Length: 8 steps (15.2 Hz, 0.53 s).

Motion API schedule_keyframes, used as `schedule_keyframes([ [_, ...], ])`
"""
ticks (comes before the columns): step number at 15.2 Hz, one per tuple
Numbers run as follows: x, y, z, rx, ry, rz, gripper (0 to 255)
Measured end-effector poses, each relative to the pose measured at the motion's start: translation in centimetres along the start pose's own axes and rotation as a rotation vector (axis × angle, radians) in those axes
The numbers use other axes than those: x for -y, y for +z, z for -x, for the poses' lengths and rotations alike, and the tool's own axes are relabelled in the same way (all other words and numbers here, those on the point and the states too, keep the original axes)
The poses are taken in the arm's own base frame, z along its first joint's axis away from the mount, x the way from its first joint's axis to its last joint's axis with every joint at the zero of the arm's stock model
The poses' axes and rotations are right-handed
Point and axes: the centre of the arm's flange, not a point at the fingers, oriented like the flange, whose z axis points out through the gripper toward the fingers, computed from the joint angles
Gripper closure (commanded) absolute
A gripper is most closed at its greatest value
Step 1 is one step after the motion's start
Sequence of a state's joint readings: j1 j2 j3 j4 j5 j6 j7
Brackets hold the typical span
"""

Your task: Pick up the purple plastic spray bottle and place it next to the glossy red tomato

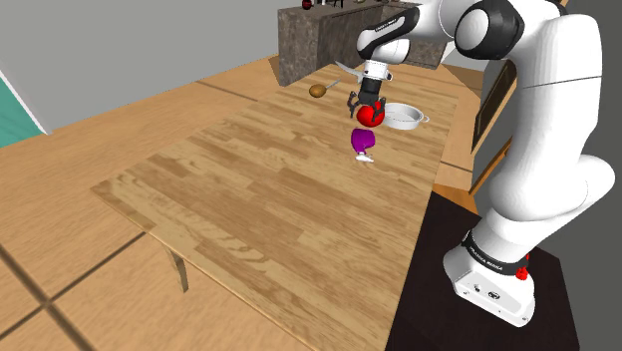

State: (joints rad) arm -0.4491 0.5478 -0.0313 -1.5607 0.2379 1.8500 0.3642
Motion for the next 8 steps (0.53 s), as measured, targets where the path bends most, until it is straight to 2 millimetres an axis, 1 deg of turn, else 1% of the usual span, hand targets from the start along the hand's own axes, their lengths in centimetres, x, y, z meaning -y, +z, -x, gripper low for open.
schedule_keyframes([
  [2, 0.0, 0.0, 0.0, 0.000, 0.000, 0.000, 0],
  [4, 0.0, -1.6, 0.0, -0.001, 0.000, 0.000, 0],
  [6, -0.1, -4.0, -0.3, -0.002, 0.000, -0.001, 0],
  [8, 0.0, -4.7, -0.1, -0.001, 0.000, 0.000, 0],
])
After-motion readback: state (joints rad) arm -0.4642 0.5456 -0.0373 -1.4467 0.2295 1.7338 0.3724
